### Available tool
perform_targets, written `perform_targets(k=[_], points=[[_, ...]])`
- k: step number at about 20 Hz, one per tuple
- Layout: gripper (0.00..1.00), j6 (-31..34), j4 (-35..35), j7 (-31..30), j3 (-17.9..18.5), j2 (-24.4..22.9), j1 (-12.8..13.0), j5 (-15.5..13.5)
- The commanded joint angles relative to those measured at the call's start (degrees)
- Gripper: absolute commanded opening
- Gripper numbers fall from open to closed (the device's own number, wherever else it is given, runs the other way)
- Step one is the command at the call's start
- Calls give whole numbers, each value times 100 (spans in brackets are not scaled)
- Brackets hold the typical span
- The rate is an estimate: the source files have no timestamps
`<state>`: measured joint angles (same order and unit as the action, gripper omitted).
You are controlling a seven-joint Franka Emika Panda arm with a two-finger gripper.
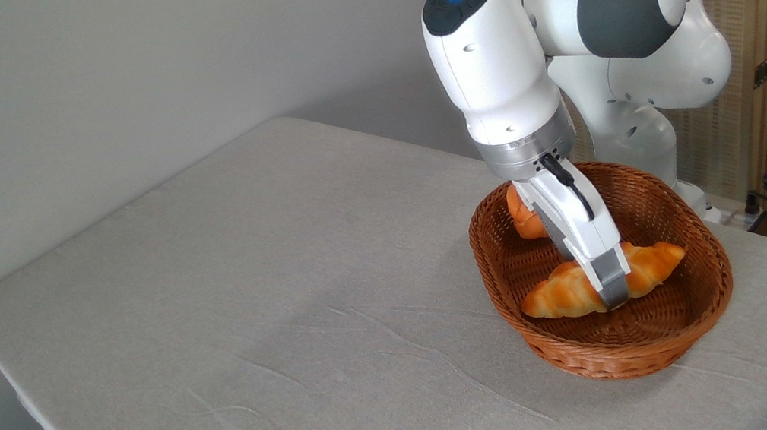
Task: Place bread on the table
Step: 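Lower the gripper onto the braided bread roll and close on it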
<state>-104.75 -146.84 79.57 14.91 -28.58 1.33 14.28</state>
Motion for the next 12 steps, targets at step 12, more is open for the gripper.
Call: perform_targets(k=[12], points=[[24, 7, -2, 323, 206, 37, 148, 119]])
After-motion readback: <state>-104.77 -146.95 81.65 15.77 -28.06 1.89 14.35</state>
